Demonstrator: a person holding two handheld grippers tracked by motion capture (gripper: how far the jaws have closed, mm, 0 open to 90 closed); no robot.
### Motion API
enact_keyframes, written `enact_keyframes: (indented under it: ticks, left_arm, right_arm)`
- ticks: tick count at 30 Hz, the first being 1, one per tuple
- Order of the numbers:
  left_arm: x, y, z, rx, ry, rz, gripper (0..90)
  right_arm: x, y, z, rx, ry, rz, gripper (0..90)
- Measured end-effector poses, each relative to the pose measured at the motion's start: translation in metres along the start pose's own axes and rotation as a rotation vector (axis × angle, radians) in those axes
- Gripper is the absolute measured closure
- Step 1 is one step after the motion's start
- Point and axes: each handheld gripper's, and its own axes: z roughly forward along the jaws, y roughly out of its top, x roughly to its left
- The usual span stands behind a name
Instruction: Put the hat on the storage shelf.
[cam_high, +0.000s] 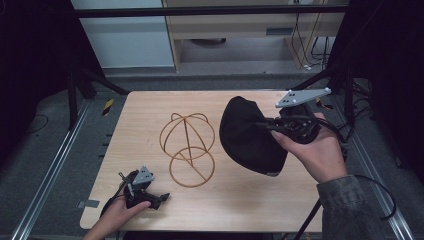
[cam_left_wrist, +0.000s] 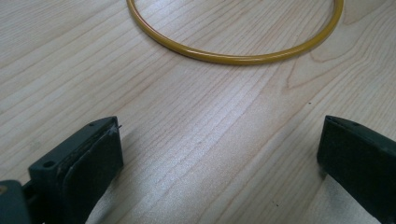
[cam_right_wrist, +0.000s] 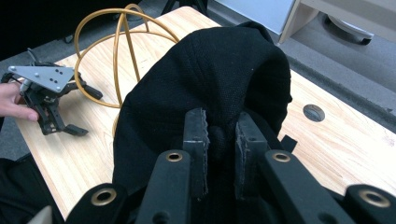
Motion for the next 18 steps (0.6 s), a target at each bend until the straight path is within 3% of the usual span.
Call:
enact_keyframes:
  ticks: [18]
  left_arm:
    - [0.0, 0.0, 0.0, 0.0, -0.001, -0.001, 0.0]
  right_arm:
    - [0.0, 0.013, -0.008, -0.013, -0.022, 0.002, 78.2]
